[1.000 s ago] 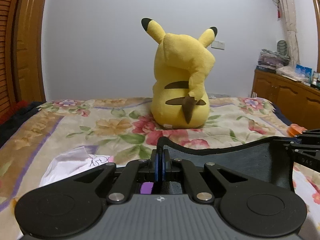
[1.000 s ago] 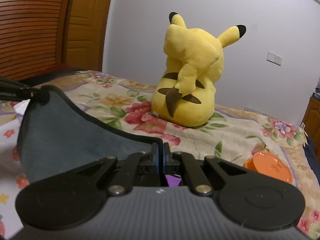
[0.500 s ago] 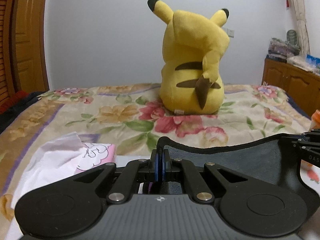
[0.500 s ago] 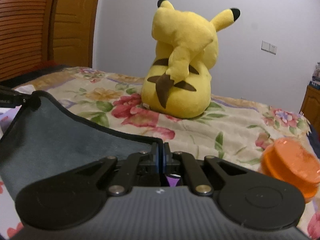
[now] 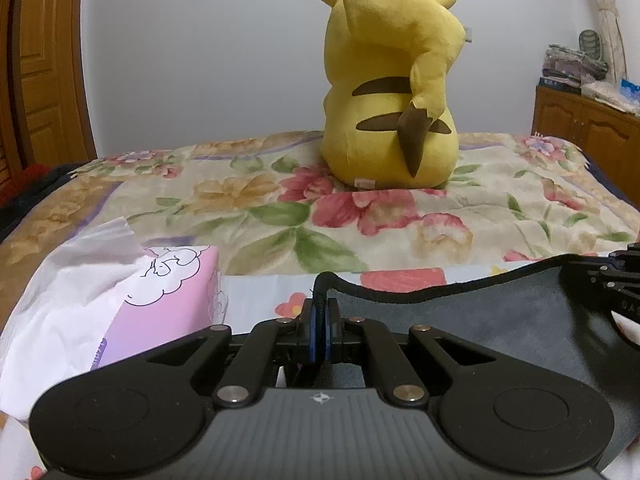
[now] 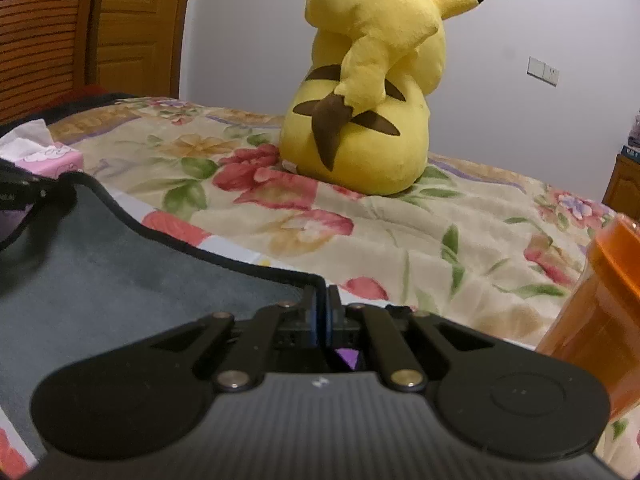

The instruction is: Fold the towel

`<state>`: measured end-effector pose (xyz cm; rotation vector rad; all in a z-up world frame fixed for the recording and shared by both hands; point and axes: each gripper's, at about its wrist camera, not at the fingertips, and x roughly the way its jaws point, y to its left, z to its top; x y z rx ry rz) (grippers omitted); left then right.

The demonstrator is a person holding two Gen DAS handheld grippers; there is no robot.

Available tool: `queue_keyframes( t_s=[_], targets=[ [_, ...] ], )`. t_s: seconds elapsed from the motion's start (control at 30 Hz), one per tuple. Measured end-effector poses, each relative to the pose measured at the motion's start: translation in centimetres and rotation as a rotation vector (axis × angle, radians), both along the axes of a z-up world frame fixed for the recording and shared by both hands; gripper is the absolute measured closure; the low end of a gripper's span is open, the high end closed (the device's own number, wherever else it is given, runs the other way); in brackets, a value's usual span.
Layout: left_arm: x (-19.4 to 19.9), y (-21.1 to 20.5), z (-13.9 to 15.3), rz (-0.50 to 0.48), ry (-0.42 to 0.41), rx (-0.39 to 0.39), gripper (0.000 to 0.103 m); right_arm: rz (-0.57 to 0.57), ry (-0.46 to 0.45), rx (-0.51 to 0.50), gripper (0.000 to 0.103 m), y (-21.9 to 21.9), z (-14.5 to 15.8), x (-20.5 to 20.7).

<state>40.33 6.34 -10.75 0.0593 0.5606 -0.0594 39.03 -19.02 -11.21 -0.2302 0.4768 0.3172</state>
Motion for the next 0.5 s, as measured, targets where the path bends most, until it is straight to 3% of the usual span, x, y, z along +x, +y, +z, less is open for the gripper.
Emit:
queue_keyframes(
  t_s=[0.07, 0.17, 0.27, 0.3, 0.5],
  targets=[
    [0.0, -0.1, 0.1, -0.004, 0.002, 0.0, 0.095, -0.002, 0.006, 0.0, 0.097, 0.0, 0.0, 0.0],
    [-0.1, -0.2, 0.3, -0.016, 0.006, -0.006, 0.089, -0.001, -0.003, 0.002, 0.086, 0.0, 0.1, -0.3],
    [-0.5, -0.4, 0.6, -0.022, 0.006, -0.001, 0.077, -0.001, 0.004, 0.01, 0.05, -0.2, 0.2, -0.7],
    [-0.8, -0.5, 0.8, -0.023, 0.006, -0.004, 0.07, -0.005, 0.003, 0.01, 0.049, -0.3, 0.3, -0.8],
    [-2.7, -0.6, 1.9, -0.027, 0.014, -0.025, 0.055, -0.027, 0.038, 0.048, 0.049, -1.1, 1.1, -2.8]
  ],
)
